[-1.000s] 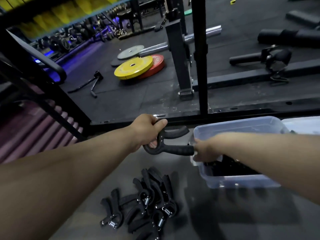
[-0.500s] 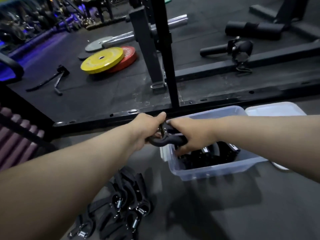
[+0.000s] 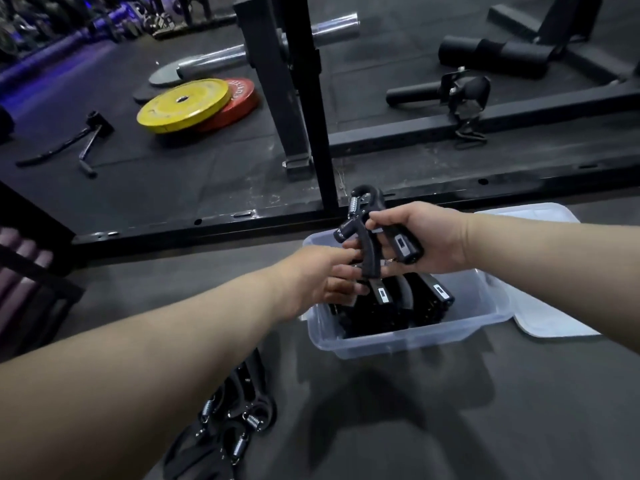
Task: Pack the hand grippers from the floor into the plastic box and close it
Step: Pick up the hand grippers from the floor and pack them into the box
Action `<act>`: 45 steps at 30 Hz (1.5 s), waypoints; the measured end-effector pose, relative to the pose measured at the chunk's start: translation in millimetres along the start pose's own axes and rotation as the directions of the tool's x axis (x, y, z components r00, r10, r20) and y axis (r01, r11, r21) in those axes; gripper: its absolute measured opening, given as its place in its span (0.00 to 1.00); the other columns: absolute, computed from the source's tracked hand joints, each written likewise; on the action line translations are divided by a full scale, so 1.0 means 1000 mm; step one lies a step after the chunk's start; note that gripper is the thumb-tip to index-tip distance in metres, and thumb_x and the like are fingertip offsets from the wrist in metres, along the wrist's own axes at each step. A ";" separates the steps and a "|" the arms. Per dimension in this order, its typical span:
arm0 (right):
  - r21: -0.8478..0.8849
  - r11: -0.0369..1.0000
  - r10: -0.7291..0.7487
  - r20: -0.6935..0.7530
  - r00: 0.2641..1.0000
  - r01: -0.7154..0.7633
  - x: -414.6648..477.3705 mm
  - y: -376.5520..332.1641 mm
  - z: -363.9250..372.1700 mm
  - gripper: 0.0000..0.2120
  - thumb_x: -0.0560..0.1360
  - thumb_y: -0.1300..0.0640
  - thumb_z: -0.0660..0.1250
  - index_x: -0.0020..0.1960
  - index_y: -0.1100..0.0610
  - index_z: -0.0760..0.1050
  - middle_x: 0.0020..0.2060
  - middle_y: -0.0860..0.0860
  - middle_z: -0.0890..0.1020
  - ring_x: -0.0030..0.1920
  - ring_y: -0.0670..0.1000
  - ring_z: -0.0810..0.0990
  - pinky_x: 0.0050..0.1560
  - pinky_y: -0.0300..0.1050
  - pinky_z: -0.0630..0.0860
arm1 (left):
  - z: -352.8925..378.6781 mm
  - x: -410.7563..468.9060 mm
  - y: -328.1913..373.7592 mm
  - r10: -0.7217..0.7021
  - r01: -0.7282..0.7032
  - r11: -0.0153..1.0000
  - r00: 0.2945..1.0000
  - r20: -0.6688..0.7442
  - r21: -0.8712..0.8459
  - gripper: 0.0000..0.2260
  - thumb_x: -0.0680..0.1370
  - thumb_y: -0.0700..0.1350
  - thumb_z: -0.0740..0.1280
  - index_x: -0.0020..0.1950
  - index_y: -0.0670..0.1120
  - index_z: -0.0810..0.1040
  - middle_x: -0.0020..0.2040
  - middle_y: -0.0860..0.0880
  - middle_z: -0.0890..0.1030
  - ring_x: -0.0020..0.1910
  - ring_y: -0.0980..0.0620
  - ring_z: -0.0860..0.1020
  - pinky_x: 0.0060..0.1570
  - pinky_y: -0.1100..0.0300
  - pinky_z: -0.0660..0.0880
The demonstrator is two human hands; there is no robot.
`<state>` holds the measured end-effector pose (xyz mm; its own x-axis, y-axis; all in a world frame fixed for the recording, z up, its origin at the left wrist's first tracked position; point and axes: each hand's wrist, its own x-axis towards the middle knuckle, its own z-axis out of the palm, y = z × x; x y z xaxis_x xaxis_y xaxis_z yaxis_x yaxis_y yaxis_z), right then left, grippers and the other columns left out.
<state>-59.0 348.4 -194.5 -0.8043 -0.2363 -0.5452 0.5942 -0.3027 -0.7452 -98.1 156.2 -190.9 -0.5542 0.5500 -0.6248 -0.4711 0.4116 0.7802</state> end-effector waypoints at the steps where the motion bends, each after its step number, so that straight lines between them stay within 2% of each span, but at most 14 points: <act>1: -0.029 1.000 0.000 0.004 1.000 0.000 0.002 0.003 -0.001 0.15 0.81 0.50 0.58 0.55 0.58 0.78 0.58 0.56 0.82 0.61 0.57 0.79 0.70 0.60 0.68 | 0.003 0.001 0.000 0.023 -0.022 1.000 1.000 0.015 -0.006 0.12 0.82 0.45 0.62 0.63 0.44 0.77 0.49 0.43 0.84 0.46 0.45 0.81 0.51 0.51 0.77; 6: -0.282 0.959 -0.017 -0.025 1.000 0.009 0.011 0.017 0.003 0.21 0.81 0.48 0.59 0.66 0.62 0.74 0.59 0.59 0.81 0.61 0.62 0.78 0.70 0.59 0.68 | 0.016 0.008 -0.011 0.150 -0.136 0.982 0.983 -0.106 0.132 0.05 0.80 0.41 0.68 0.52 0.42 0.81 0.43 0.45 0.83 0.40 0.48 0.83 0.44 0.55 0.80; 10: -0.695 0.717 -0.110 -0.189 0.976 -0.054 0.006 0.012 -0.001 0.09 0.80 0.49 0.63 0.51 0.54 0.78 0.42 0.54 0.84 0.40 0.53 0.84 0.41 0.46 0.81 | 0.010 0.015 -0.020 0.266 -0.192 0.927 0.942 -0.204 0.322 0.06 0.79 0.44 0.69 0.54 0.45 0.82 0.45 0.46 0.85 0.42 0.51 0.82 0.47 0.57 0.81; 12: -0.726 0.679 -0.133 -0.268 0.954 -0.109 0.007 0.008 -0.012 0.09 0.81 0.57 0.63 0.50 0.62 0.77 0.35 0.56 0.82 0.31 0.51 0.82 0.32 0.43 0.78 | 0.002 0.017 -0.022 0.335 -0.202 0.848 0.921 -0.200 0.490 0.09 0.79 0.47 0.69 0.57 0.47 0.82 0.47 0.50 0.85 0.44 0.56 0.82 0.49 0.62 0.80; 15: -0.726 0.662 -0.169 -0.386 0.907 -0.186 0.004 0.002 -0.026 0.08 0.80 0.66 0.58 0.47 0.65 0.75 0.32 0.58 0.79 0.27 0.52 0.78 0.27 0.43 0.78 | -0.010 0.020 -0.027 0.346 -0.189 0.801 0.921 -0.181 0.568 0.12 0.79 0.48 0.68 0.63 0.49 0.79 0.55 0.56 0.82 0.54 0.60 0.79 0.53 0.73 0.73; 18: -0.772 0.576 -0.141 -0.418 0.897 -0.269 0.007 0.005 -0.031 0.10 0.78 0.65 0.58 0.53 0.68 0.77 0.43 0.62 0.82 0.36 0.55 0.78 0.32 0.44 0.75 | -0.017 0.021 -0.039 0.304 -0.152 0.783 0.939 -0.159 0.603 0.14 0.80 0.48 0.65 0.67 0.53 0.77 0.60 0.57 0.80 0.59 0.60 0.77 0.62 0.67 0.71; 20: -0.782 0.546 -0.124 -0.432 0.893 -0.302 0.013 0.013 -0.028 0.14 0.77 0.62 0.57 0.57 0.67 0.77 0.45 0.63 0.82 0.39 0.58 0.78 0.34 0.45 0.74 | -0.018 0.024 -0.044 0.267 -0.123 0.691 0.959 -0.093 0.712 0.18 0.79 0.48 0.65 0.69 0.54 0.75 0.65 0.56 0.79 0.64 0.57 0.75 0.69 0.65 0.63; 22: -0.808 0.506 -0.133 -0.418 0.899 -0.301 0.019 0.021 -0.019 0.14 0.76 0.59 0.57 0.56 0.64 0.76 0.45 0.63 0.83 0.39 0.59 0.80 0.35 0.47 0.77 | -0.017 0.023 -0.046 0.217 -0.068 0.545 0.974 -0.062 0.836 0.19 0.80 0.46 0.64 0.71 0.53 0.74 0.68 0.55 0.76 0.68 0.55 0.71 0.63 0.72 0.55; 24: -0.818 0.480 -0.129 -0.423 0.897 -0.316 0.026 0.027 -0.012 0.14 0.76 0.59 0.56 0.57 0.62 0.73 0.47 0.64 0.82 0.43 0.61 0.84 0.39 0.51 0.81 | -0.017 0.023 -0.049 0.299 -0.059 0.375 0.952 -0.060 0.925 0.17 0.80 0.45 0.63 0.69 0.53 0.75 0.69 0.55 0.74 0.71 0.54 0.68 0.67 0.65 0.56; 26: -0.811 0.464 -0.114 -0.453 0.884 -0.356 0.031 0.030 -0.011 0.14 0.76 0.60 0.55 0.57 0.63 0.75 0.46 0.63 0.83 0.45 0.61 0.85 0.41 0.52 0.82 | -0.019 0.025 -0.055 0.434 -0.026 0.291 0.895 -0.108 0.957 0.18 0.79 0.44 0.61 0.69 0.52 0.75 0.71 0.54 0.72 0.72 0.53 0.67 0.71 0.60 0.56; 30: -0.793 0.490 -0.207 -0.509 0.836 -0.361 0.044 0.025 -0.019 0.14 0.77 0.59 0.57 0.58 0.65 0.74 0.50 0.60 0.82 0.49 0.61 0.82 0.49 0.51 0.79 | -0.028 0.027 -0.068 0.440 0.027 0.386 0.873 -0.210 0.922 0.22 0.81 0.43 0.56 0.75 0.46 0.66 0.79 0.47 0.60 0.77 0.49 0.58 0.74 0.58 0.53; 36: -0.833 0.477 -0.404 -0.491 0.772 -0.281 0.072 0.015 -0.023 0.25 0.78 0.48 0.63 0.70 0.59 0.63 0.64 0.60 0.70 0.54 0.60 0.77 0.51 0.48 0.73 | -0.031 0.036 -0.096 0.401 0.004 0.309 0.906 -0.134 0.951 0.26 0.85 0.46 0.49 0.80 0.43 0.44 0.80 0.45 0.37 0.79 0.47 0.38 0.77 0.54 0.42; 41: -0.844 0.491 -0.453 -0.460 0.764 -0.217 0.091 0.009 -0.021 0.29 0.76 0.48 0.69 0.71 0.57 0.63 0.64 0.59 0.67 0.50 0.58 0.76 0.51 0.46 0.71 | -0.030 0.039 -0.104 0.457 -0.017 0.302 0.880 -0.129 0.953 0.27 0.85 0.46 0.49 0.80 0.42 0.40 0.79 0.45 0.33 0.78 0.47 0.34 0.74 0.58 0.36; 45: -0.792 0.585 -0.427 -0.482 0.765 -0.173 0.095 0.007 -0.033 0.19 0.71 0.48 0.74 0.57 0.54 0.73 0.56 0.56 0.77 0.48 0.55 0.80 0.53 0.49 0.78 | -0.032 0.040 -0.107 0.482 -0.040 0.297 0.869 -0.114 0.954 0.27 0.85 0.46 0.50 0.80 0.42 0.40 0.79 0.45 0.33 0.78 0.48 0.34 0.74 0.59 0.35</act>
<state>-131.2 353.9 -264.2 -0.8743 0.3938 -0.2839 0.4779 0.5953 -0.6459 -91.7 111.1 -300.6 -0.7866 0.5936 -0.1701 0.5371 0.7936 0.2858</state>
